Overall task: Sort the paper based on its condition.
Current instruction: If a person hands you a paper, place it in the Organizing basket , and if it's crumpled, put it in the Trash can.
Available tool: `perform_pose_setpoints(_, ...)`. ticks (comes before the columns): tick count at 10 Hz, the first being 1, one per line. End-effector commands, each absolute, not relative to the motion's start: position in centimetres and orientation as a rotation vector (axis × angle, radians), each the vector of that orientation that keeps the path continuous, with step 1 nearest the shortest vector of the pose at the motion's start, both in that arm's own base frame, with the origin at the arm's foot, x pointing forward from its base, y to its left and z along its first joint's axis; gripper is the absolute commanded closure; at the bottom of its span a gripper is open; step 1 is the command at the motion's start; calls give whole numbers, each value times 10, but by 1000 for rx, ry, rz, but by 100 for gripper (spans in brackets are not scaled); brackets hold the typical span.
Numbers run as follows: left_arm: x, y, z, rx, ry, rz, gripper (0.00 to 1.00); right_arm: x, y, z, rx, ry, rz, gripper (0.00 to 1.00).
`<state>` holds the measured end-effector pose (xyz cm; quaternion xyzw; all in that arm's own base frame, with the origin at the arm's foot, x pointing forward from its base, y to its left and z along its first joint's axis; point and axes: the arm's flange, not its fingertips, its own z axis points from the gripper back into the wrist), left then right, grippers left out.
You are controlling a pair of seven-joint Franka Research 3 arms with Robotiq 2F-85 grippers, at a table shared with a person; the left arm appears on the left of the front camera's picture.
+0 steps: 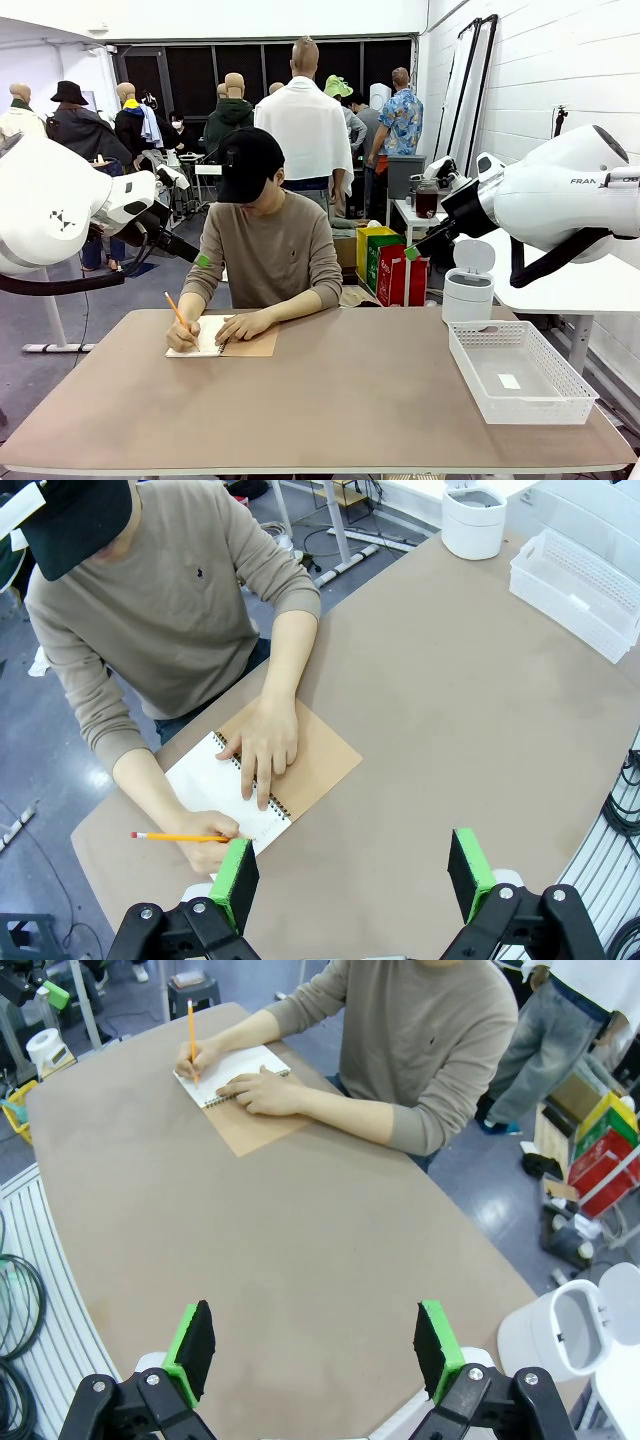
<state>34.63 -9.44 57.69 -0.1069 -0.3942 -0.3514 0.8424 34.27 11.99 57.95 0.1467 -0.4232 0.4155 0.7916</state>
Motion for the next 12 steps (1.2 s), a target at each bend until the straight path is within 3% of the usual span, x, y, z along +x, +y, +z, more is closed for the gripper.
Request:
perform_pose_setpoints(1,345,-94,577,-235,-830,-755,0,343,119,579,318,-910,896,0)
perform_pose_setpoints(12,345,-94,577,-235,-830,-755,0,343,119,579,318,-910,896,0)
